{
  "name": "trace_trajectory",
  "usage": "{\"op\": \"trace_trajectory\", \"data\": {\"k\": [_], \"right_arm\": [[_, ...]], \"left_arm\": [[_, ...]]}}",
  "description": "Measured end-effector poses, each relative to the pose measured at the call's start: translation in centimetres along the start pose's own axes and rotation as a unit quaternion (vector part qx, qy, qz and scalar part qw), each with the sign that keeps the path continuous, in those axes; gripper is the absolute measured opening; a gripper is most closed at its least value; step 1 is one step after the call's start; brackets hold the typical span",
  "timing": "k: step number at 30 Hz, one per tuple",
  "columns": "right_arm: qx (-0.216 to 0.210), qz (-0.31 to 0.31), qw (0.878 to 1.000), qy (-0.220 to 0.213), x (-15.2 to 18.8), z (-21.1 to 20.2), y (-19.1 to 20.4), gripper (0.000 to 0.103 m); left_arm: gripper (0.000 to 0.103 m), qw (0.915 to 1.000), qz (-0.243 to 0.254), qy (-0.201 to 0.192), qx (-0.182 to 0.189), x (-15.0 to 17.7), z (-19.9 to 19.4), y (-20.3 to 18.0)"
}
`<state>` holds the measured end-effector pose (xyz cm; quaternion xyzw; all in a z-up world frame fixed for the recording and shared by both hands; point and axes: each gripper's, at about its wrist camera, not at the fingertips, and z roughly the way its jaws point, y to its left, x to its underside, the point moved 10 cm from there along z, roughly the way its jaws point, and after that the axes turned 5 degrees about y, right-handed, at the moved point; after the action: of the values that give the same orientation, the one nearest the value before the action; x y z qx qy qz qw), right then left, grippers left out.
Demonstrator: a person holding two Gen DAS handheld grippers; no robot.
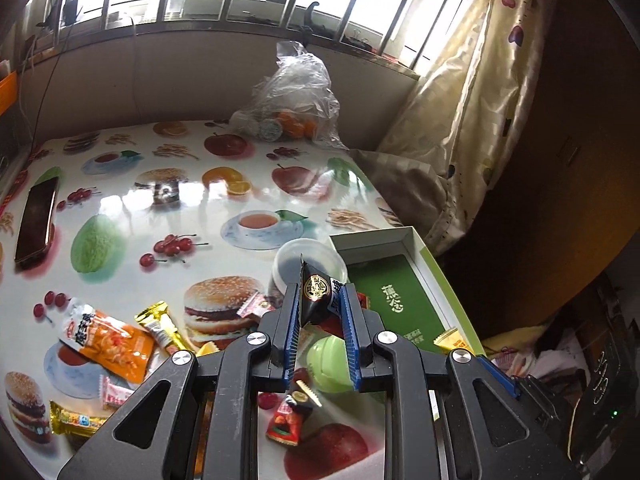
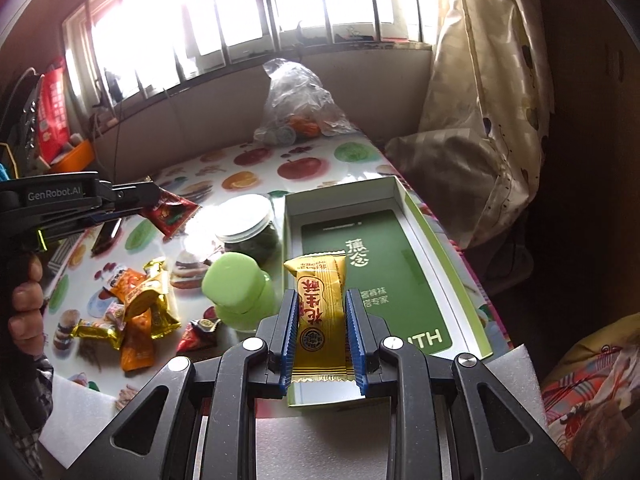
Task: Organize snacks
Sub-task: 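Carry both held snacks over the open green JIA FAITH box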
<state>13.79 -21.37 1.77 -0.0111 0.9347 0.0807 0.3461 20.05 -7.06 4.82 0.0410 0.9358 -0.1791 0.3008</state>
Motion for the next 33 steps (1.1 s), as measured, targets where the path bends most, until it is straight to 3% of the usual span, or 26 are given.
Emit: {"op": "trace_trajectory", "data": {"k": [11, 23, 33], "right_arm": [[0.021, 0.008, 0.999, 0.024, 0.5, 2.5, -2.8, 0.022], [0.047, -0.005, 0.998, 0.041, 1.3, 4.5, -4.5, 0.022], [0.056, -0.004, 0.997, 0.054, 1.7, 5.4, -5.9, 0.023]], "left_arm": [[0.021, 0.9976, 0.035, 0.053, 0.028, 0.9, 5.0, -5.5], [0.021, 0.9922, 0.066, 0.105, 0.018, 2.8, 9.5, -7.8], [0.021, 0.9888, 0.08, 0.125, 0.005, 3.6, 11.2, -8.5]]}}
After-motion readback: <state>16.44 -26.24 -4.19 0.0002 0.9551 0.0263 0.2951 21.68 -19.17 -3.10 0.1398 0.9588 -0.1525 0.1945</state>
